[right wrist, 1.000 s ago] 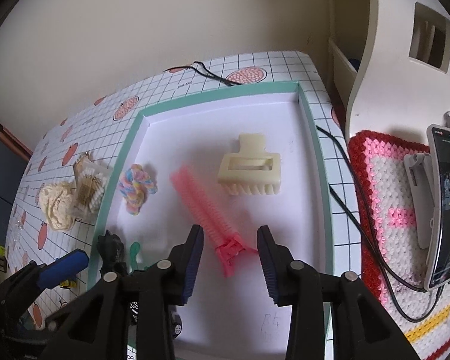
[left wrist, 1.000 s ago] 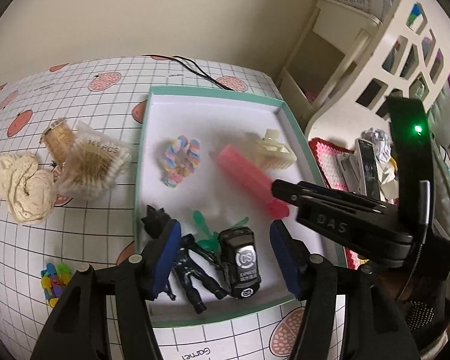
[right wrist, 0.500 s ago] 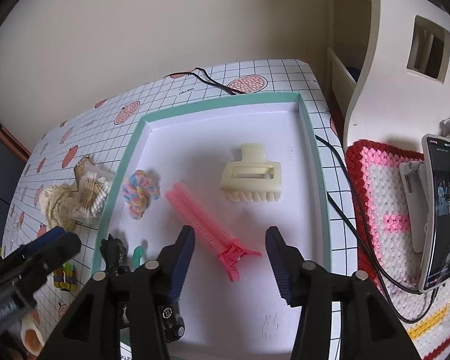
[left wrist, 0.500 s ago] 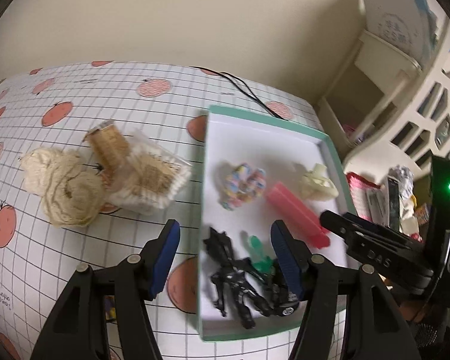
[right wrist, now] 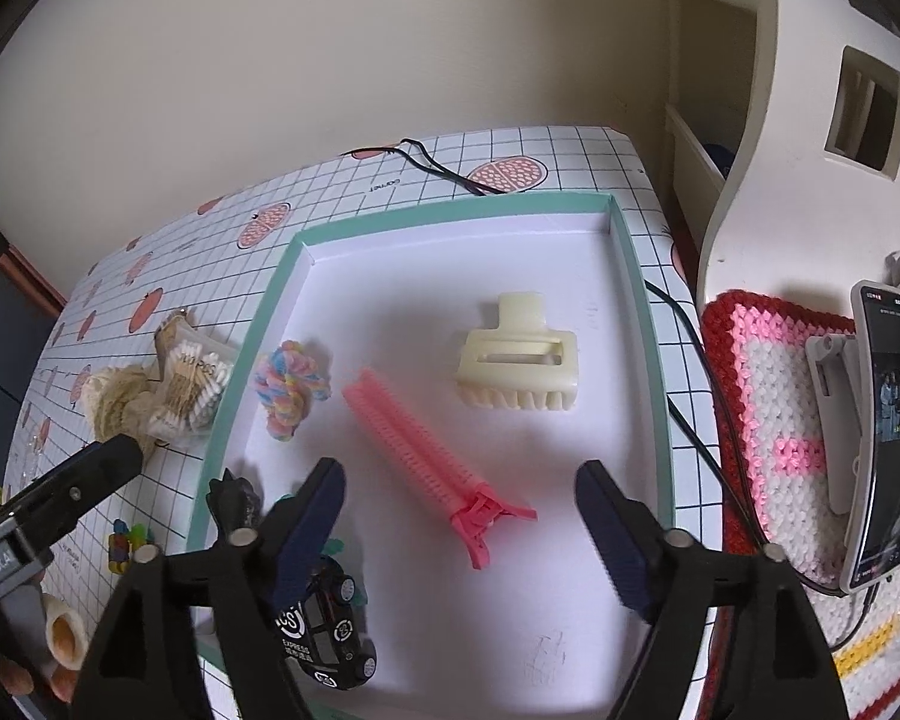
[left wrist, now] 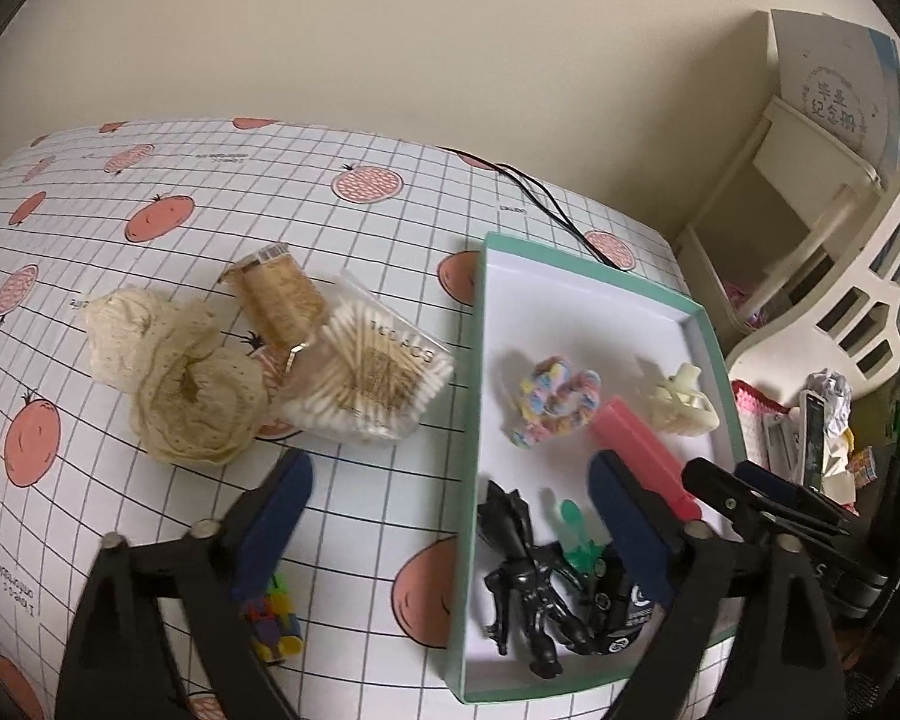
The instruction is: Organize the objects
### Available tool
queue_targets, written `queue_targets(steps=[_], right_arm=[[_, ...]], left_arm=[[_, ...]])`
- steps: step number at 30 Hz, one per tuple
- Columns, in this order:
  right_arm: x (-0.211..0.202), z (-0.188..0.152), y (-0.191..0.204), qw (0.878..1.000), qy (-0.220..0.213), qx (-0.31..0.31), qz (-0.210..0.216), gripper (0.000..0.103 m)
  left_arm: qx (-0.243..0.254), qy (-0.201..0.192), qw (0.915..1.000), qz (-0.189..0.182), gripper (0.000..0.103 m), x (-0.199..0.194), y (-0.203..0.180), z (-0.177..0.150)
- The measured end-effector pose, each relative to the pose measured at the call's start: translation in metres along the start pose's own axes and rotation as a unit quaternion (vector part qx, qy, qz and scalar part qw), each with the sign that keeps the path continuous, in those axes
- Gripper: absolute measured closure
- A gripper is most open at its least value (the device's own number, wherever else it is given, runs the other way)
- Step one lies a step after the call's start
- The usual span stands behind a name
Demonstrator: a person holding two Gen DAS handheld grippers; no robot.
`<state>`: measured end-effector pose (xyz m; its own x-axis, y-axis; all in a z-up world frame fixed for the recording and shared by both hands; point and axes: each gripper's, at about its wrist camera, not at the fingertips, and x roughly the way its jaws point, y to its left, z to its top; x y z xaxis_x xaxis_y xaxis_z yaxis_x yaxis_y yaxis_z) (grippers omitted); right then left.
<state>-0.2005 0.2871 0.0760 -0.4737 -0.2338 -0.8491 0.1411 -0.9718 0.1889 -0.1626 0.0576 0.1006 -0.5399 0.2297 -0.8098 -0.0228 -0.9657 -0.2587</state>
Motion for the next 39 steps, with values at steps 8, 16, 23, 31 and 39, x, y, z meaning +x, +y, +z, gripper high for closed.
queue_targets(steps=[8,16,23,31,39], right_arm=[[0.001,-0.001,0.003,1.000,-0.004,-0.008,0.000,0.000],[0.002,-0.001,0.003,1.000,-0.009,-0.009,-0.007,0.000],[0.003,-0.001,0.003,1.000,-0.007,-0.010,-0.009,0.000],[0.004,0.000,0.003,1.000,-0.004,-0.005,-0.015,0.000],[-0.010,0.011,0.008,1.000,-0.015,0.000,-0.021,0.000]], left_arm=[[-0.007,-0.022,0.9996,0.019,0.000,-0.004,0.012,0.002],[0.002,-0.024,0.9994,0.024,0.000,-0.005,0.020,0.005],[0.007,-0.025,0.9992,0.030,0.000,-0.008,0.030,0.007],[0.027,-0.019,0.9991,0.028,0.000,-0.009,0.034,0.008],[0.022,-0.021,0.9995,0.008,0.000,-0.017,0.038,0.013]])
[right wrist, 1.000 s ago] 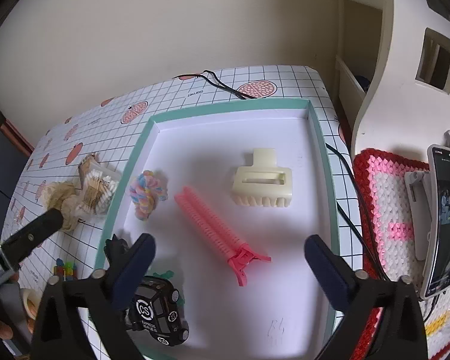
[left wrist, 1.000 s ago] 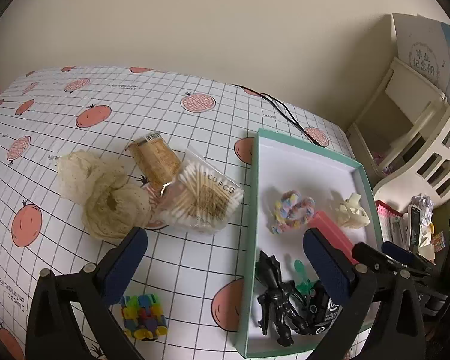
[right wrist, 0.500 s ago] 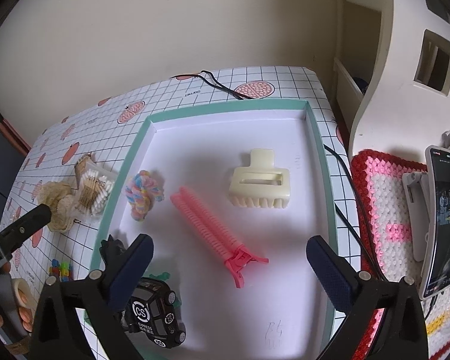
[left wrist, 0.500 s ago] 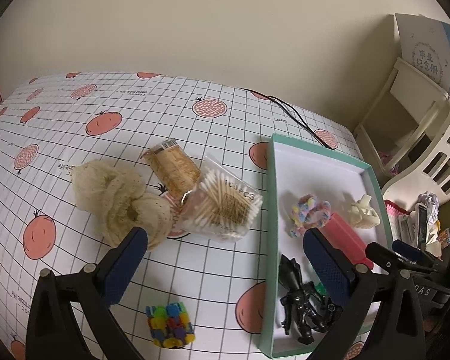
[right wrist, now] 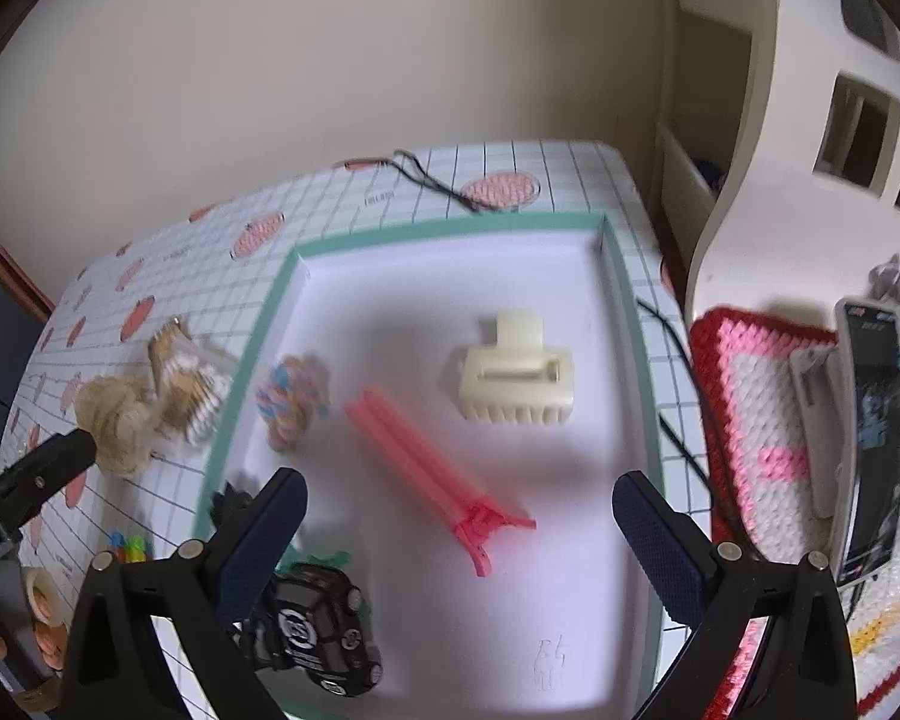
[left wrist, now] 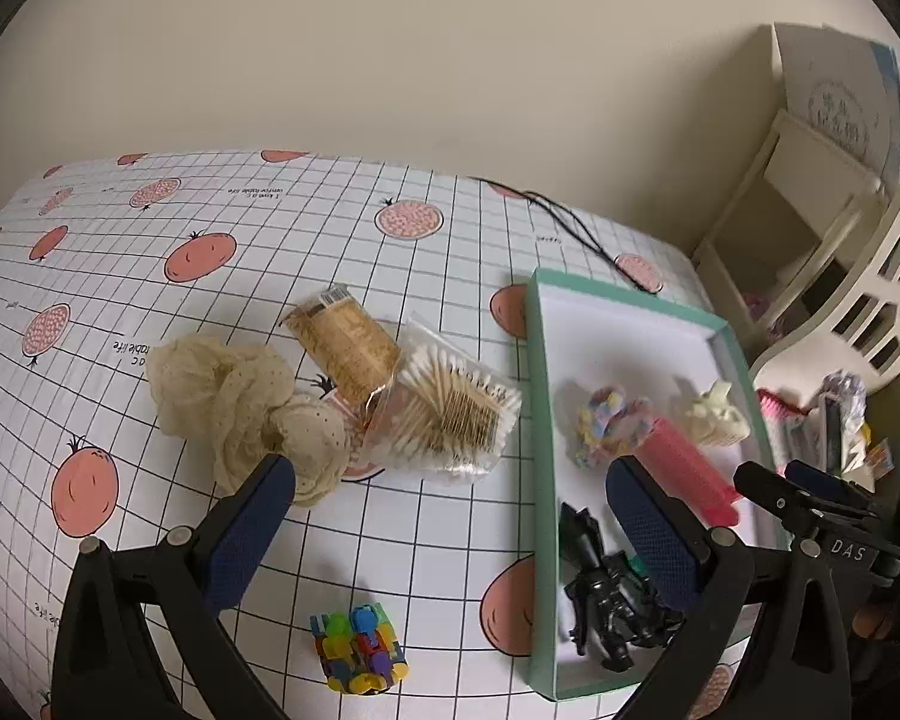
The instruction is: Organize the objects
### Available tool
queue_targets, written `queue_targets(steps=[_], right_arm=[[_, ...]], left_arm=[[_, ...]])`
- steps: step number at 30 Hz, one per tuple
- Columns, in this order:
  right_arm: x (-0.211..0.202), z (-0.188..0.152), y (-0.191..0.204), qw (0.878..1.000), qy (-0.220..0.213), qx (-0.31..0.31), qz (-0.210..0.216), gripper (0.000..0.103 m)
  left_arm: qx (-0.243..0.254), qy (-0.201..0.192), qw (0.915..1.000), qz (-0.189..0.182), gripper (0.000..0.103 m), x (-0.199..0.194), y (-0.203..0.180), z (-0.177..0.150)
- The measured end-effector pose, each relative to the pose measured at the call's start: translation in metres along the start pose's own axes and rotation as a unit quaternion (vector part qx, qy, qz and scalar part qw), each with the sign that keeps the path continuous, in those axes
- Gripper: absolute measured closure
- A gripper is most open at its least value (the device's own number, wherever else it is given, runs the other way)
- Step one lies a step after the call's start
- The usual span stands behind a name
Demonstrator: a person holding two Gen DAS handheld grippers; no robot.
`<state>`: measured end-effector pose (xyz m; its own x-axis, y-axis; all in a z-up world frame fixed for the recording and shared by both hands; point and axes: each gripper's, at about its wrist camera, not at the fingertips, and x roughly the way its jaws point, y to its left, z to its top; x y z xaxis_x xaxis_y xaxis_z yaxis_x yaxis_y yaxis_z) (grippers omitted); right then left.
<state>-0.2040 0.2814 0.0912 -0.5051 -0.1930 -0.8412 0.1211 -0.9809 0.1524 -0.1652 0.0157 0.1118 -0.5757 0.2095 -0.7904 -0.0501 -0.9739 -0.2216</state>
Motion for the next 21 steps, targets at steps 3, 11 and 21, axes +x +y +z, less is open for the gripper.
queue_targets(steps=[3,11,21], right_arm=[[-0.014,0.007,0.007,1.000,-0.018,0.002,0.005,0.000],[-0.038,0.019,0.043,0.998,-0.049,-0.013,0.027,0.000],[-0.042,0.018,0.102,0.996,-0.046,-0.048,0.057,0.000]], left_arm=[[0.001,-0.008,0.9999,-0.006,0.000,-0.007,0.003,0.003],[0.000,-0.034,0.9993,-0.012,0.000,-0.039,0.029,0.016],[-0.044,-0.018,0.9988,0.010,0.000,-0.045,0.079,0.018]])
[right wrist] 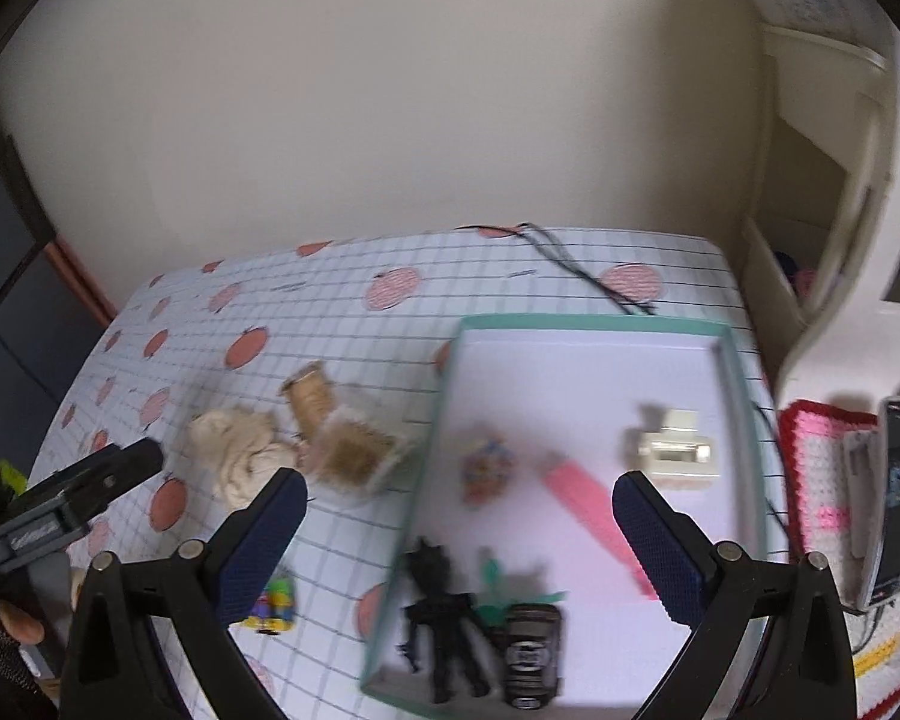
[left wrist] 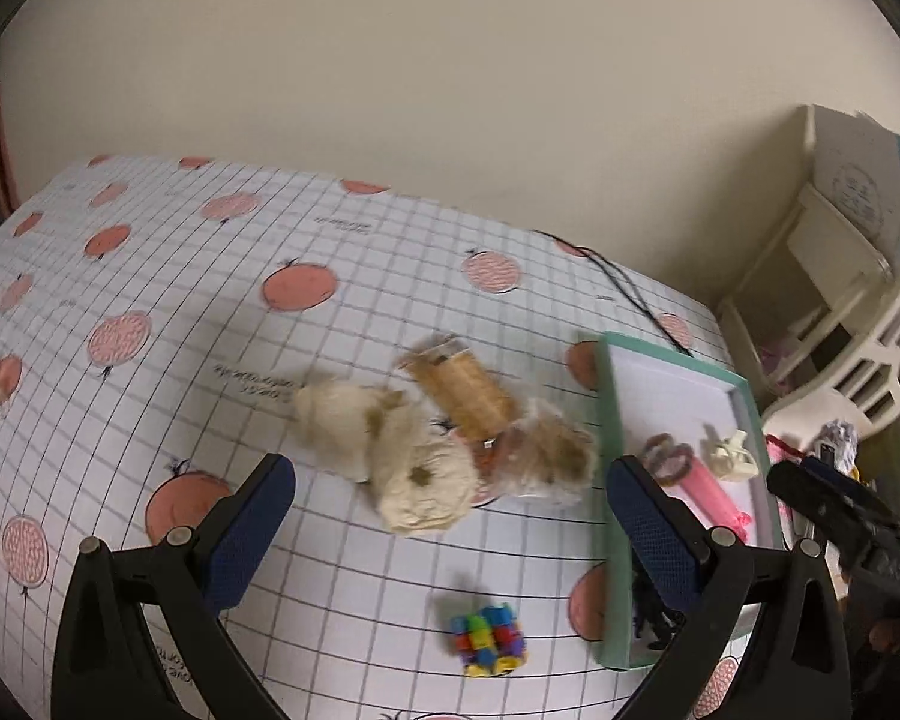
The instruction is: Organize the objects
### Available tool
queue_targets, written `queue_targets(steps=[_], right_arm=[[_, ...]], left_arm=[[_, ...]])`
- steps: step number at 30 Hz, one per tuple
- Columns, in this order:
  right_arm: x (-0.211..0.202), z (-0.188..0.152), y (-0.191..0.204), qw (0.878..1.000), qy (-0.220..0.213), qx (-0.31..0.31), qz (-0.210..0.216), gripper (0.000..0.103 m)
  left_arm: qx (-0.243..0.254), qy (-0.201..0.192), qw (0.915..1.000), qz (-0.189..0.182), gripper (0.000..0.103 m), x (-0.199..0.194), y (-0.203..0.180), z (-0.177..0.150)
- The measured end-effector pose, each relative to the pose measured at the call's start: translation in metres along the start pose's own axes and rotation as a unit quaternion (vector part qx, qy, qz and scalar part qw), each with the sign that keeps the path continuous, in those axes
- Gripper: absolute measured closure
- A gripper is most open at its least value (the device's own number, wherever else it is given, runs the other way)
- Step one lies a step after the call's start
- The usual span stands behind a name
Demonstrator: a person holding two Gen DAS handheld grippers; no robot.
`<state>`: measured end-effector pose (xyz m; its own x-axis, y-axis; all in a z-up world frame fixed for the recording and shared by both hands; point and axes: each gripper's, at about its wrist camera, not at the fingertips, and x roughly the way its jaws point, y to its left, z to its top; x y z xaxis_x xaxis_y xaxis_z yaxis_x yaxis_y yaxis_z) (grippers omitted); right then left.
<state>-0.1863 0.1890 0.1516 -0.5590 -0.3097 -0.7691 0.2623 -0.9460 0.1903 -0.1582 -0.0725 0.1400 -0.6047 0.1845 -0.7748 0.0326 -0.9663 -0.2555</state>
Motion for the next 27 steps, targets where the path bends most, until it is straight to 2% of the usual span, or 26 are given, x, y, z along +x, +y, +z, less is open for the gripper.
queue_targets(steps=[4,17,27], right_arm=[[0.009,-0.003,0.025,1.000,0.013,-0.017,0.013,0.000],[0.058,-0.036,0.096,0.992,0.083,-0.088,0.030,0.000],[0.087,-0.060,0.123,0.984,0.126,-0.120,0.036,0.000]], left_arm=[[-0.035,0.013,0.9993,-0.003,0.000,0.001,0.017,0.001],[-0.092,0.039,0.9950,-0.002,0.000,0.015,0.061,-0.001],[-0.092,0.037,0.9951,0.004,0.000,0.027,0.077,-0.003]])
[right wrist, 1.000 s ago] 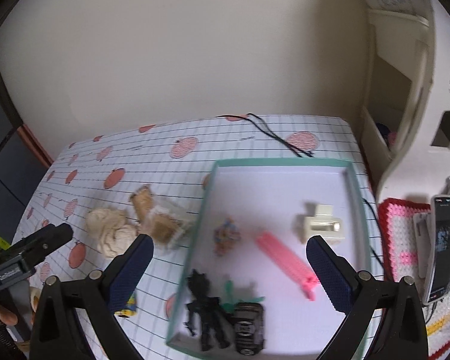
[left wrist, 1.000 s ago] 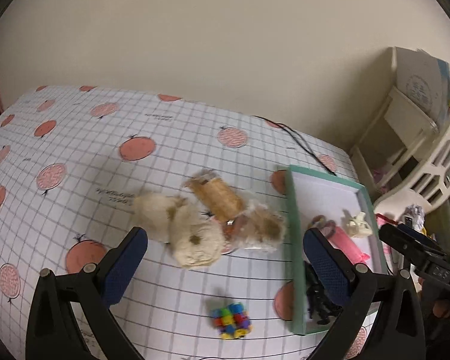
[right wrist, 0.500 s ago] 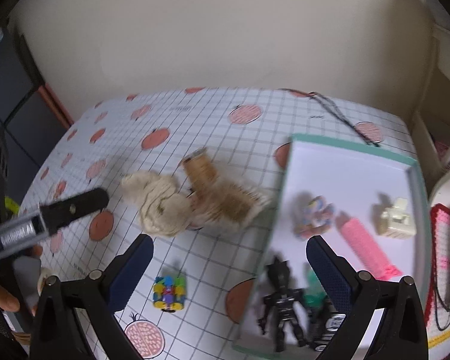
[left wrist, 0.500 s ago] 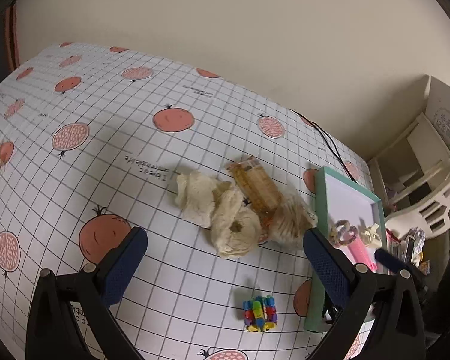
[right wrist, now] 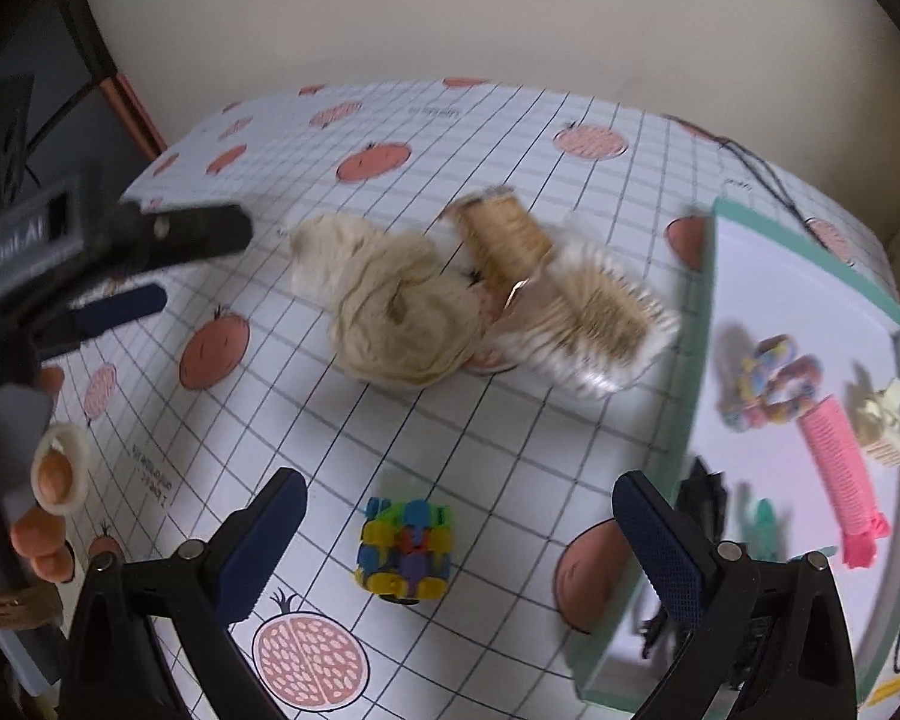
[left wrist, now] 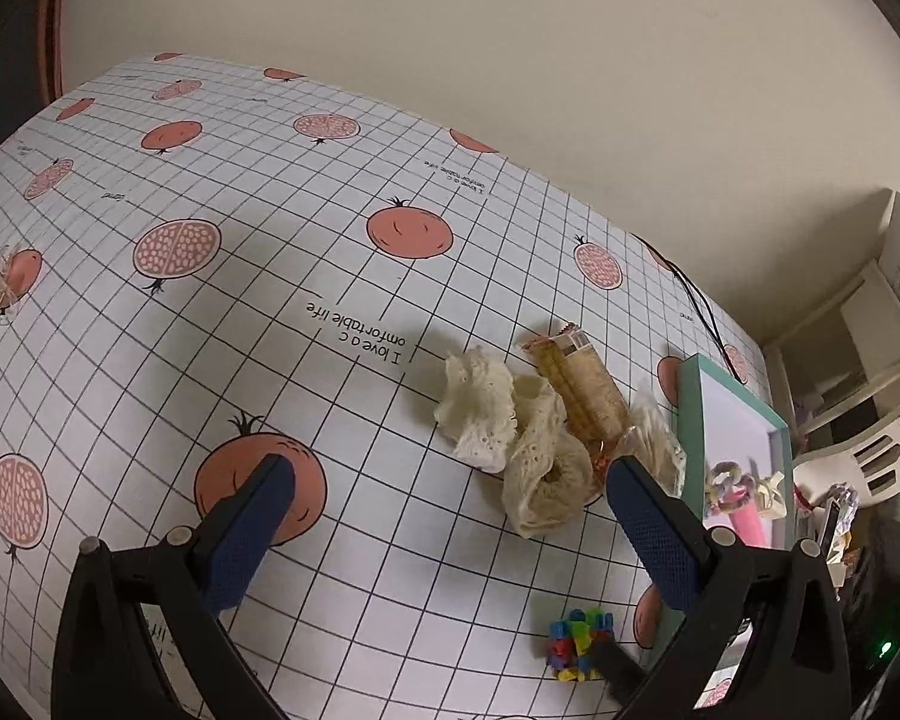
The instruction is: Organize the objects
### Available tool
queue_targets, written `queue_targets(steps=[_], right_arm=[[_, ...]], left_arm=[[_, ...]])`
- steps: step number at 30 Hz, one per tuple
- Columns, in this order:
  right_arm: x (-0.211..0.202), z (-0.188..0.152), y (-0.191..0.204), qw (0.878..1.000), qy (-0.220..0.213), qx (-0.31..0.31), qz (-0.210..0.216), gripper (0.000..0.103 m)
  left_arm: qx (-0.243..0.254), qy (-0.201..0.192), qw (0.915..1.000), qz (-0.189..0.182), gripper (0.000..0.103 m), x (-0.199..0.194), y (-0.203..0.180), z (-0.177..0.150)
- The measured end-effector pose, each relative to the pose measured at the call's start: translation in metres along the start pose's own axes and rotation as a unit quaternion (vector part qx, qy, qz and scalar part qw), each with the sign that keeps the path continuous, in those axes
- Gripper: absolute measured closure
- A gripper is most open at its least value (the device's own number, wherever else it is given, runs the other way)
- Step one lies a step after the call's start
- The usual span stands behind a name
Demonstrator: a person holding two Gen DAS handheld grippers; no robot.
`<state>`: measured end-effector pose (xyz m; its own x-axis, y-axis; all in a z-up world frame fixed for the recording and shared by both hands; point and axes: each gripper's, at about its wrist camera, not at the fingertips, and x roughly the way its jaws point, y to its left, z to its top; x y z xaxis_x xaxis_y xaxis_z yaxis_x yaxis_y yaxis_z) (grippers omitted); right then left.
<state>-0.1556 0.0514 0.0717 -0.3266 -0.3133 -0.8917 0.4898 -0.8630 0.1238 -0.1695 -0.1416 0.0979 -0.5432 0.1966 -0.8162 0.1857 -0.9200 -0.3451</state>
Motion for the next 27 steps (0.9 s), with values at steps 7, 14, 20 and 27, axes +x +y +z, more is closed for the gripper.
queue_targets(steps=[7,14,20,27], right_arm=[[0.015,-0.007,0.007,1.000,0.018,-0.009,0.001,0.000],[0.026,-0.012,0.005,0.999,0.036,-0.006,-0.002,0.000],[0.030,-0.015,0.003,0.999,0.042,-0.006,-0.006,0.000],[0.032,-0.016,0.002,0.999,0.046,-0.007,-0.009,0.000]], left_arm=[[0.036,-0.007,0.9993,0.013,0.000,0.012,-0.013,-0.001],[0.064,-0.001,0.9976,0.028,0.000,0.030,-0.025,-0.005],[0.084,0.004,0.9953,0.048,0.000,0.043,-0.033,-0.010],[0.095,0.002,0.9936,0.061,0.000,0.051,-0.038,-0.012]])
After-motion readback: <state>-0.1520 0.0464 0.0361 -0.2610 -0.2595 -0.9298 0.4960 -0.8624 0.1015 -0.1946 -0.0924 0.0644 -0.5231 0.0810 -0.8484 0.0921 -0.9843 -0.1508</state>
